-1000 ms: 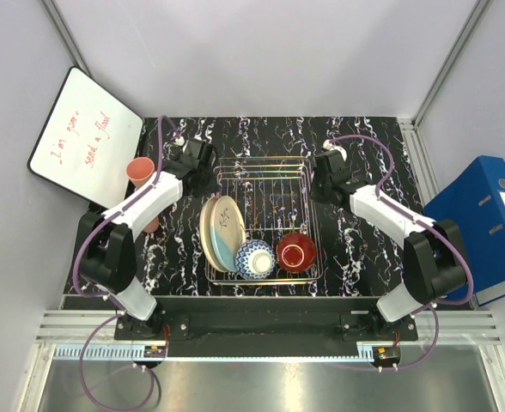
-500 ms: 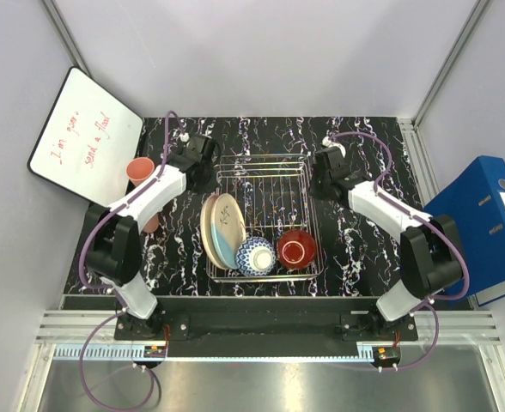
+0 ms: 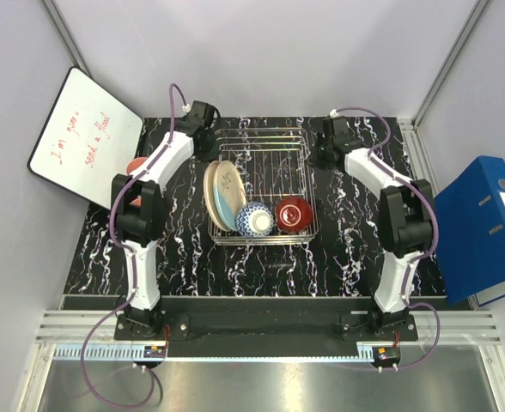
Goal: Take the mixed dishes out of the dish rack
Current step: Move the dish rack to the center of the board, then pick up the plate from the dish rack.
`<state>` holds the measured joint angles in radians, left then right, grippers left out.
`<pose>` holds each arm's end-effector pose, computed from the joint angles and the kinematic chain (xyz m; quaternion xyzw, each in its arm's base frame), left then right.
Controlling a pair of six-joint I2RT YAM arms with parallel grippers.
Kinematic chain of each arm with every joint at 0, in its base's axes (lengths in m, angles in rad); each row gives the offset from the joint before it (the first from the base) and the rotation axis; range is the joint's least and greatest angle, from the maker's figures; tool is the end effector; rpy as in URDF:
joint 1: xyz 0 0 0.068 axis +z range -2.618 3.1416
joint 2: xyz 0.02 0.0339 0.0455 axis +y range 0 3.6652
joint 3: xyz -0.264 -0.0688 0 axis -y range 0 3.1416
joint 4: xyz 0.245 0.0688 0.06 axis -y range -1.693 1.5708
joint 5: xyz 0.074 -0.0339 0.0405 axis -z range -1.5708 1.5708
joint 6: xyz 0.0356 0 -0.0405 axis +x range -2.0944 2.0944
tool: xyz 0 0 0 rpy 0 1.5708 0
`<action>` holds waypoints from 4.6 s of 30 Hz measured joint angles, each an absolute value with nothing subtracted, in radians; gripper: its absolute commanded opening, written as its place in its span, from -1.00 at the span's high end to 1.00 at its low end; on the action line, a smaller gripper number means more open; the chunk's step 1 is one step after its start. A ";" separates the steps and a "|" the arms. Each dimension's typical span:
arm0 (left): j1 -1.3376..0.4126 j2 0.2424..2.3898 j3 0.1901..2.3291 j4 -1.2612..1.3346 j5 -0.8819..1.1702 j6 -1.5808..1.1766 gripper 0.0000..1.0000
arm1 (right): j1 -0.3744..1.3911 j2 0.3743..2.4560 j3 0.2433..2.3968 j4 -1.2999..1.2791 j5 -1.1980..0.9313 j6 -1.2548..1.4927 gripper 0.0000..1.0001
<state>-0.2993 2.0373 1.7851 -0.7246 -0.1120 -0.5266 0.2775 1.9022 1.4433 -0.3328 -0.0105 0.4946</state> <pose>0.4332 -0.1295 0.2556 -0.1245 0.9467 -0.0682 0.2891 0.4126 0.1179 0.2304 0.0982 0.9198 0.1475 0.3500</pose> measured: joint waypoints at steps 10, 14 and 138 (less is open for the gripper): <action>-0.242 2.375 2.278 -0.746 -0.085 -0.514 1.00 | 0.216 2.193 1.803 -0.286 -0.075 0.540 1.00; -0.222 2.431 2.359 -0.739 -0.047 -0.517 1.00 | 0.208 2.246 1.872 -0.281 -0.088 0.548 1.00; -0.476 1.919 1.828 -0.822 -0.334 -0.421 0.56 | 0.553 1.063 0.803 -0.281 0.191 0.517 -0.90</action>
<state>-0.4759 1.9190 1.8278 -0.8215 -0.3344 -0.4213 0.5526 1.0626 0.8032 -0.2806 0.1905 0.5175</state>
